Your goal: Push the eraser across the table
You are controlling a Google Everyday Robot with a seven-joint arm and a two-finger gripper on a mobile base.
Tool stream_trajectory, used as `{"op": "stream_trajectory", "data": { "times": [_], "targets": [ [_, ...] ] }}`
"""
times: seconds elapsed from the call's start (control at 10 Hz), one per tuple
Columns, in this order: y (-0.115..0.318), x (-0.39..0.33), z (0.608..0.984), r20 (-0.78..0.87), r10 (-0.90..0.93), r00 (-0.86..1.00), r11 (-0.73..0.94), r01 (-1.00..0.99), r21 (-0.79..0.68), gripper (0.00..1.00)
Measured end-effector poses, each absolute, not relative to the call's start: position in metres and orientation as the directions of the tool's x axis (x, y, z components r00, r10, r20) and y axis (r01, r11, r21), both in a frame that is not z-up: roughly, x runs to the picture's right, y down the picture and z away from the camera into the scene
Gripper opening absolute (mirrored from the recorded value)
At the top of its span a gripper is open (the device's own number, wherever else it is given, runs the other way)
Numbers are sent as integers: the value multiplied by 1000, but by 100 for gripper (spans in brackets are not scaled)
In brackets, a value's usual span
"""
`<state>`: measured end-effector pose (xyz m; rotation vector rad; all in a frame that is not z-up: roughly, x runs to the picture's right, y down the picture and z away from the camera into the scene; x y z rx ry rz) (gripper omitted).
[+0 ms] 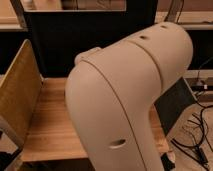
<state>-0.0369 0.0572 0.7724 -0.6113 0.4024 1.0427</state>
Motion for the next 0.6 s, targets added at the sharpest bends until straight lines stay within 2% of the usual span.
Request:
{"op": "stream_trajectory", "data": {
  "times": [0.6],
  "targets": [
    [109,-34,801,-658,593,464,322,-886,-335,0]
  ]
}}
